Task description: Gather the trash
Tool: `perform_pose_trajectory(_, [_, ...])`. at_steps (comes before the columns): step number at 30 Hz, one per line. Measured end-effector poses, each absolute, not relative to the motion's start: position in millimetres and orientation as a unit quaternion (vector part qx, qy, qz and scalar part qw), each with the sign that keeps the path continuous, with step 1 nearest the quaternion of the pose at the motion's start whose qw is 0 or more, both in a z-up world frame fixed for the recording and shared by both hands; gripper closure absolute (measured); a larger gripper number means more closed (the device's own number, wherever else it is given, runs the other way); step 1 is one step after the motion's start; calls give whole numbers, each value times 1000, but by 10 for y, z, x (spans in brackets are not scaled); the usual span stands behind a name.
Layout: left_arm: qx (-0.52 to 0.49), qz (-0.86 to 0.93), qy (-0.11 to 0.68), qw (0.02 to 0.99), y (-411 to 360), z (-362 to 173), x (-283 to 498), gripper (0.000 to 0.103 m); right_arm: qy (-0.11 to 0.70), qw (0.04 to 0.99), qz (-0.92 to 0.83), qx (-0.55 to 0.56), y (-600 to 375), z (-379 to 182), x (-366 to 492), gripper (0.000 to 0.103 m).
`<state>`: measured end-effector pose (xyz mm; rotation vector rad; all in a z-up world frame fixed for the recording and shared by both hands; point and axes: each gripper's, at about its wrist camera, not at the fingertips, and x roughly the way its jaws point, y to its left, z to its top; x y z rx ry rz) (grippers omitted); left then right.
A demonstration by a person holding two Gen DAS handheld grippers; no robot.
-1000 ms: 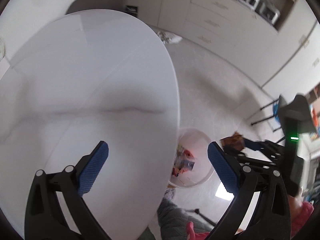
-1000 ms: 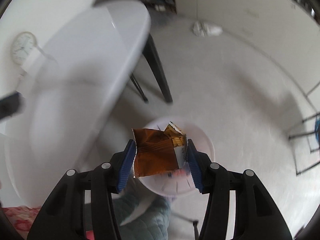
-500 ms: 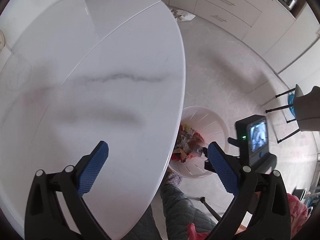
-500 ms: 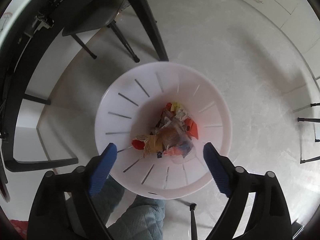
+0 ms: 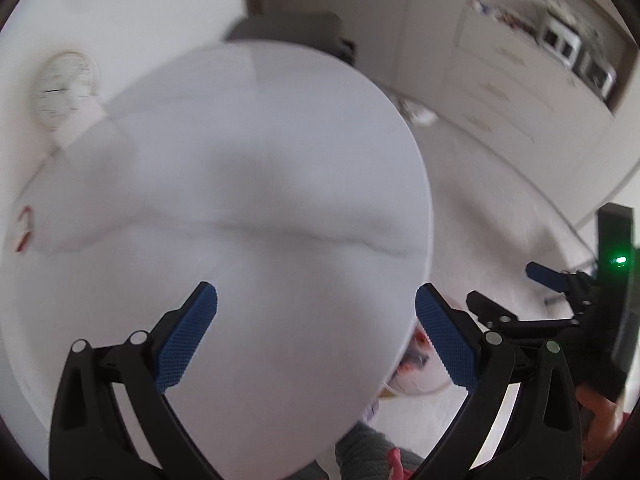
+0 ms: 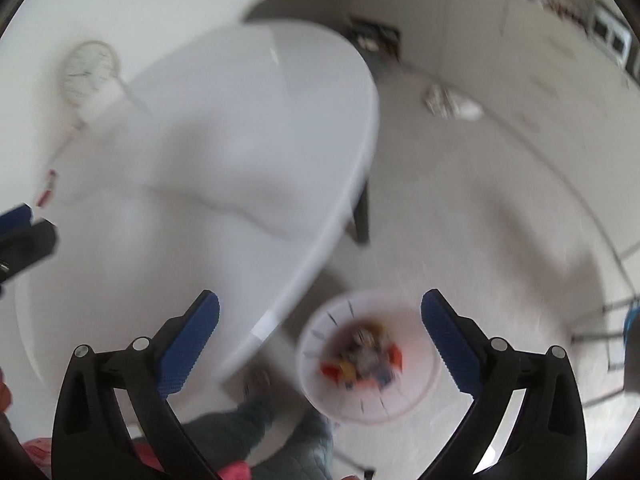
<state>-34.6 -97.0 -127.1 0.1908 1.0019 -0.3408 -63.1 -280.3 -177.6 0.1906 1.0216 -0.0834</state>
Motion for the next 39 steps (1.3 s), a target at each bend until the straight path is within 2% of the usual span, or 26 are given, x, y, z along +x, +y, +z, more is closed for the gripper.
perform_pose_trajectory(8, [39, -91, 399, 911, -168, -412, -384, 8, 435, 897, 4, 73, -2125, -950, -368, 3])
perform_pose_trajectory(20, [0, -17, 251, 968, 419, 1029, -373, 8, 268, 963, 3, 32, -1794, 715, -181, 3])
perform_pose_trajectory(26, [-13, -37, 252, 967, 363, 1185, -503, 8, 226, 973, -21, 26, -1884, 1045, -303, 3])
perform_pose_trajectory(39, [-3, -42, 267, 963, 165, 1078, -495, 8, 230, 973, -16, 22, -1890, 975, -306, 3])
